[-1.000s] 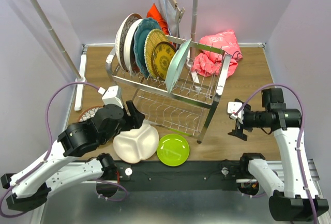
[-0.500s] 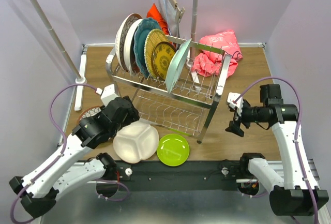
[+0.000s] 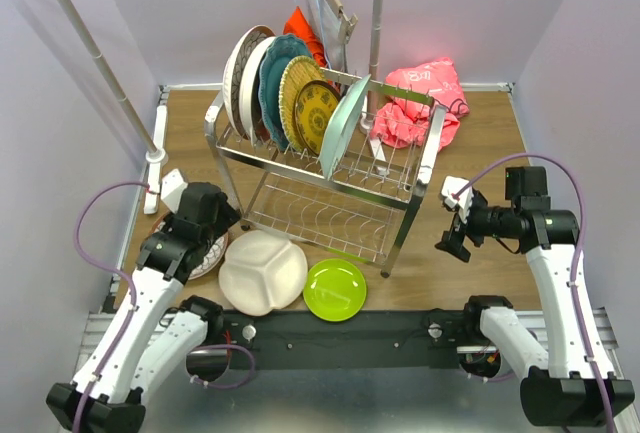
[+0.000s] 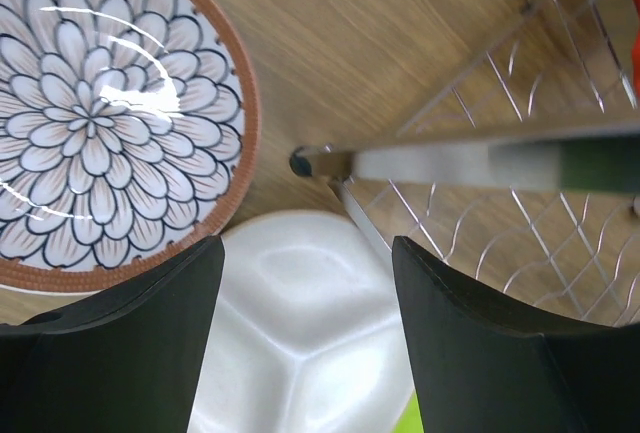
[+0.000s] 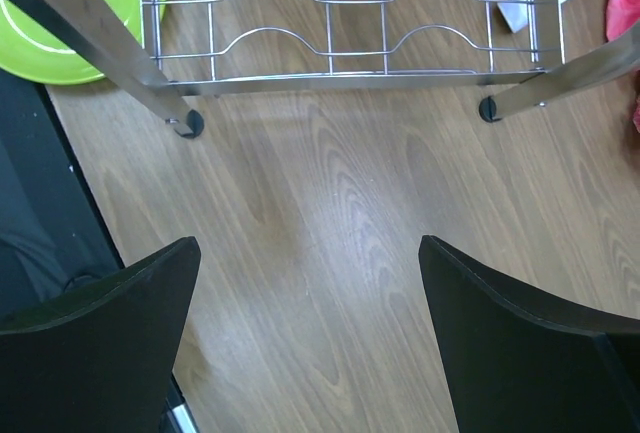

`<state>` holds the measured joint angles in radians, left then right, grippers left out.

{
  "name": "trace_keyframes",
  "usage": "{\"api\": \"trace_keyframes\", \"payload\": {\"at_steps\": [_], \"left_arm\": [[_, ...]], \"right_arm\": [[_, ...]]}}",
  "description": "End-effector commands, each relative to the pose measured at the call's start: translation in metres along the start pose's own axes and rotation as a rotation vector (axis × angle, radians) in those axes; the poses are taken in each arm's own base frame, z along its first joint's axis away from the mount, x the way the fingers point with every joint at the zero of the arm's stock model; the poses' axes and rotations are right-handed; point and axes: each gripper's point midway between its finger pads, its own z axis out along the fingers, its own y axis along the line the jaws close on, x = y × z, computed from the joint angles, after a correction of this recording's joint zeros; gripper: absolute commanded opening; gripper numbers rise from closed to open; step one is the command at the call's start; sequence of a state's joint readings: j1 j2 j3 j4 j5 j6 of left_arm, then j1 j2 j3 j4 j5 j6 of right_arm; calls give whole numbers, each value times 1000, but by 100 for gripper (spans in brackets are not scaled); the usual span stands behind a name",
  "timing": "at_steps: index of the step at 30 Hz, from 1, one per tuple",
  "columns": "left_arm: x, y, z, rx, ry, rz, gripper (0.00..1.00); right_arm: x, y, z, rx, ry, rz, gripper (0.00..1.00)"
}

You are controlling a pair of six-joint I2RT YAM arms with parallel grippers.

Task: Load the plates into the dish rack
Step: Grab a plate with the left arm

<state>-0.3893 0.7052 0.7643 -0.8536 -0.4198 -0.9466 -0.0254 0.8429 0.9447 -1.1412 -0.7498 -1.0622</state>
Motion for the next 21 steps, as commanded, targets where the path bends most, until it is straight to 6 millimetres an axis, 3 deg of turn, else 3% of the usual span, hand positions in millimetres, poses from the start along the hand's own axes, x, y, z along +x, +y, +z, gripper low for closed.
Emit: {"api": "trace_keyframes", "payload": {"at_steps": [1, 5, 9, 19, 21], "left_arm": [[-15, 5, 0, 10, -32, -91, 78], [-5, 19, 12, -32, 0, -179, 78], [4, 21, 19, -30, 38, -287, 78], [5, 47, 38, -155, 29, -556, 76], [4, 62, 43, -209, 13, -613, 76]], "right_arm": [[0, -10, -1, 55, 7, 6, 99], [-1, -16, 1, 68, 6, 33, 99], [-2, -19, 5, 53, 3, 80, 99], [-2, -37, 17, 46, 1, 142, 99], [0, -39, 21, 34, 6, 153, 99]]}}
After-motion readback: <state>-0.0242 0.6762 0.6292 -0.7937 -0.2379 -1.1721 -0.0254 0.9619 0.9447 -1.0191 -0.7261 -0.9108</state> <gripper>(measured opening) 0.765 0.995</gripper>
